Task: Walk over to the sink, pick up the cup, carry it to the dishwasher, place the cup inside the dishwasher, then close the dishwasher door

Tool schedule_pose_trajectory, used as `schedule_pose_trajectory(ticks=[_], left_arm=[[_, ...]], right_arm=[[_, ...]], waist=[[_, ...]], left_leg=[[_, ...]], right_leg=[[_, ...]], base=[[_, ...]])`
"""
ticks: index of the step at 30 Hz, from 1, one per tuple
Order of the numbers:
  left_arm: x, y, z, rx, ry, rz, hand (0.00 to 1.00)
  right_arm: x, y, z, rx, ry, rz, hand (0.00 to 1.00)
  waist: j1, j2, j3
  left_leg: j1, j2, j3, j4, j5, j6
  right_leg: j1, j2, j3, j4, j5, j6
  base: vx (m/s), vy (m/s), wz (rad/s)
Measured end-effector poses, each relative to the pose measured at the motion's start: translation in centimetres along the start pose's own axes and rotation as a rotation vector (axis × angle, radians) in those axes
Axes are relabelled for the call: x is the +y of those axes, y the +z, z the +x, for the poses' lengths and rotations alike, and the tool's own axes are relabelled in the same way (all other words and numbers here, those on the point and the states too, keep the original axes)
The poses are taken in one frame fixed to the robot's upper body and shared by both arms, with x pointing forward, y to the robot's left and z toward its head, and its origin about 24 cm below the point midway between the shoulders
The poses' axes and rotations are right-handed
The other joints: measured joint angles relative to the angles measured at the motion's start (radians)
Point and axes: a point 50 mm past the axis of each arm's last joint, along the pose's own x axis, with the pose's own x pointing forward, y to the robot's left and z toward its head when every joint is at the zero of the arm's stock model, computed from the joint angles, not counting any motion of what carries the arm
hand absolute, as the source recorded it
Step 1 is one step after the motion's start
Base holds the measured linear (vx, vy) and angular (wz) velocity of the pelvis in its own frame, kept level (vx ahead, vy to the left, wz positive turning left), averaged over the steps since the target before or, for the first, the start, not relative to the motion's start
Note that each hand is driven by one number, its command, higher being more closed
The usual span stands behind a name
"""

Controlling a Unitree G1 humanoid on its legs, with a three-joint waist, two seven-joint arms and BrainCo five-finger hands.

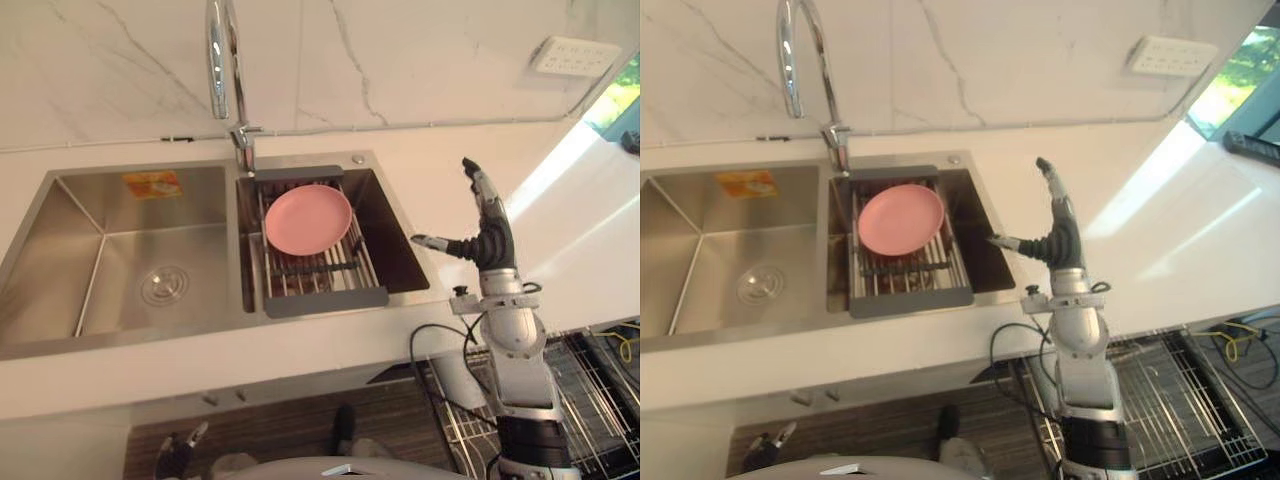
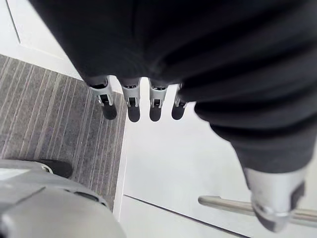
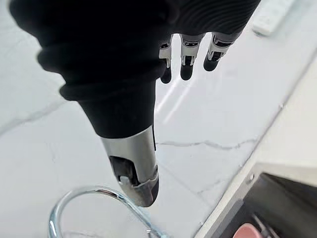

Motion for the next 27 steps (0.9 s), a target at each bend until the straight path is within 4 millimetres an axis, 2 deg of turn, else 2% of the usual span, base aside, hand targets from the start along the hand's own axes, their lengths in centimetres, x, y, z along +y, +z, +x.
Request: schedule_pose_trajectory(ticks=[3,6,9,12,19,27], left_arm=[[0.2,-0.4,0.0,0.021,0.008,0.011,0.0],[0.3,-0.3,0.0,0.015,0.005,0.057,0.0],[0.5,-0.6,0.0,0.041,0.025,0.077,0.0],[0.9,-0.5,0.1,0.043,0.037,0.099,0.0],[0.9,-0.4,0.1,0.046,0.039,0.107,0.0],[0.8,-0.3,0.1,0.048,0.033,0.116,0.0]], right_arm=[[-0.2,1.1,1.4,-0.092,0.048,-0.192,0.0],[0.0,2.0,2.3,-0.153,0.09,-0.283,0.0],[1.8,2.1,2.4,-0.18,0.209,-0.357,0.0],[3.7,1.2,2.4,-0.168,0.332,-0.392,0.0],[6.2,0.2,2.7,-0.178,0.493,-0.496,0.0],[7.0,-1.8,3.0,-0.144,0.596,-0.617,0.0]], waist=[[0.003,-0.001,0.0],[0.001,-0.007,-0.004],[0.007,-0.014,-0.007],[0.007,-0.019,-0.01],[0.022,-0.021,-0.011],[0.033,-0.025,-0.013]], left_leg=[[-0.003,-0.002,-0.004,0.0,0.001,0.001],[-0.016,-0.002,-0.027,-0.002,0.008,0.0],[-0.014,-0.003,-0.036,-0.021,0.023,-0.001],[-0.017,-0.005,-0.051,-0.034,0.034,-0.001],[-0.019,-0.005,-0.055,-0.034,0.034,-0.002],[-0.033,-0.008,-0.082,-0.035,0.041,0.0]], right_leg=[[0.001,-0.003,-0.004,0.0,0.001,0.0],[0.001,-0.009,-0.028,0.0,0.0,0.001],[0.001,-0.012,-0.037,0.0,-0.002,0.0],[0.001,-0.016,-0.052,0.0,-0.002,0.0],[0.001,-0.017,-0.056,0.0,-0.003,0.001],[0.002,-0.023,-0.08,0.0,-0.006,0.005]], base=[[-0.02,0.001,0.05],[-0.02,-0.01,0.2],[-0.01,-0.016,0.12],[-0.01,-0.008,0.14],[0.0,0.0,0.01],[0.01,0.011,0.09]])
